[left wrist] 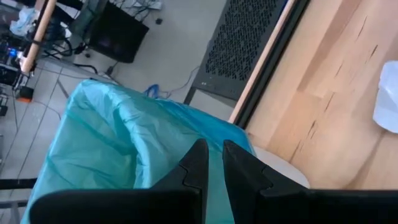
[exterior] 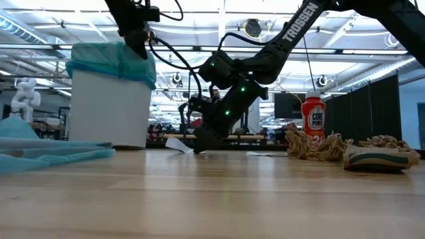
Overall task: Place trash/remove bag and relplace
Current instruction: Put the white paper into the trash bin
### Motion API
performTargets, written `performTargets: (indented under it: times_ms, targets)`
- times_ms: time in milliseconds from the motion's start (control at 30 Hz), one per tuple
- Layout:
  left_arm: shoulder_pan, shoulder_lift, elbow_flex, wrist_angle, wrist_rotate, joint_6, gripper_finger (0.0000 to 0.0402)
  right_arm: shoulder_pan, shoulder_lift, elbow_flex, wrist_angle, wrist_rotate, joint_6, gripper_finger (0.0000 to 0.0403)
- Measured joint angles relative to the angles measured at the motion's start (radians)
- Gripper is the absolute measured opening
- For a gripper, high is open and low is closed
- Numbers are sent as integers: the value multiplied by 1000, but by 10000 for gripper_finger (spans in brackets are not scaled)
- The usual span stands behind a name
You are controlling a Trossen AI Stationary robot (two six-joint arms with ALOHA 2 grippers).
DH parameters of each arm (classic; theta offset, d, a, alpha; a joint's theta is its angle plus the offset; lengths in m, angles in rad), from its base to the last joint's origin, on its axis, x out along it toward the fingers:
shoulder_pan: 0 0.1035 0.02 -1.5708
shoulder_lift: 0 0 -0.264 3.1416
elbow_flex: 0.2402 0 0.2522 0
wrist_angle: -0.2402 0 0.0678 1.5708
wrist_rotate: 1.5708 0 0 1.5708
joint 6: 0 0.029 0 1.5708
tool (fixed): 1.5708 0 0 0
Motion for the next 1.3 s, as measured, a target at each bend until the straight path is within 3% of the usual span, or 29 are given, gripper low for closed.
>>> performTargets:
  times_ms: [633,1100,1300]
  targets:
    - [-56,0,50,1,-4,-8,48,58,-75,-2,-226,-9,12,14]
    - [-60,0,50,-2,-3,-8,48,126,-85,0,-261,155,-100,205]
    - [-60,0,50,-2,-3,-8,48,170,-149,2,-318,215,-135,250]
